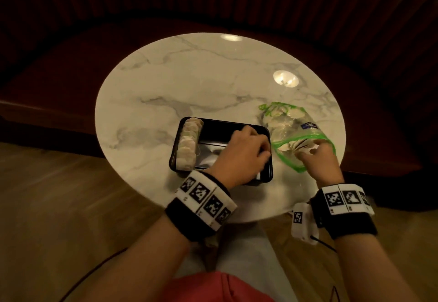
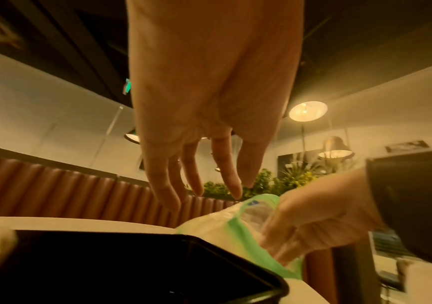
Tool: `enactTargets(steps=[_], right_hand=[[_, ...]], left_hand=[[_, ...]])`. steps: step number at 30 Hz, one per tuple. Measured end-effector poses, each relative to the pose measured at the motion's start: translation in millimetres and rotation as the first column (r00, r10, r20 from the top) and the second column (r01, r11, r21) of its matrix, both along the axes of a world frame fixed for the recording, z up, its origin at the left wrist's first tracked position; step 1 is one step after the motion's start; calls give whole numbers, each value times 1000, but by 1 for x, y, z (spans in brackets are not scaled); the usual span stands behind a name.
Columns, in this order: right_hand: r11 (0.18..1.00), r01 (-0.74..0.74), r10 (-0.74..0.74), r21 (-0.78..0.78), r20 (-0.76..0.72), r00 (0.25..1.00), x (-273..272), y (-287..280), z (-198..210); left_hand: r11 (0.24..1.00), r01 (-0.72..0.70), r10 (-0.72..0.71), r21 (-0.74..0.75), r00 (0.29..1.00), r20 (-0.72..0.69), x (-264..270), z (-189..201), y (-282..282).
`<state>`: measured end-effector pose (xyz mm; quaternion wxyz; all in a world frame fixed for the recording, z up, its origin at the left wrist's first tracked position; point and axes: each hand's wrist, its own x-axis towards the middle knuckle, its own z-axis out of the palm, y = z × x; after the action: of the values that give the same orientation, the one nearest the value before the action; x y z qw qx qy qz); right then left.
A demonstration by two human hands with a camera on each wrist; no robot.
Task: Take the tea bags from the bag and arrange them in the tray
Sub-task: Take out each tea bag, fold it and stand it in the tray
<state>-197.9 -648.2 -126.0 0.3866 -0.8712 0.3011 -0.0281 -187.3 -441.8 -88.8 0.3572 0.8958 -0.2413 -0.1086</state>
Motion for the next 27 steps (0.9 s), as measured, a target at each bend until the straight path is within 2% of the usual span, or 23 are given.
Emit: enactTargets(steps=[3,6,14,17,19,22,25,27], right_hand=[[1000,2,-3,21,12,1000,4,3,-9],[1000,16,-16,1,-21,1000,9,1,-12],[989,-73,56,-132,-129,990,24,0,0],[987,-65,45,-146,-137,990,29,6,10],[979,-89,50,-184,-210,977,31,11,15],[984,-83,30,-157,-318,948,40,11,12],[952,-215,142,-219,-305,942,33,11,10],[963,-194,130,-188,-310,942,32,5,0]], left_hand=[[976,170,-159,137,983,-87,0,-3,-31],[950,242,-221,197,968,-121,8,-12,-48],[949,227,-217,218,974,-68,14,-20,-51],[938,247,-236,243,969,-76,13,-21,-52],[932,257,-247,256,966,-70,12,-22,-52],[928,255,-250,271,967,-53,12,-25,-52],[931,242,-238,274,970,-47,14,-28,-50],[936,238,-234,261,971,-46,15,-27,-49]])
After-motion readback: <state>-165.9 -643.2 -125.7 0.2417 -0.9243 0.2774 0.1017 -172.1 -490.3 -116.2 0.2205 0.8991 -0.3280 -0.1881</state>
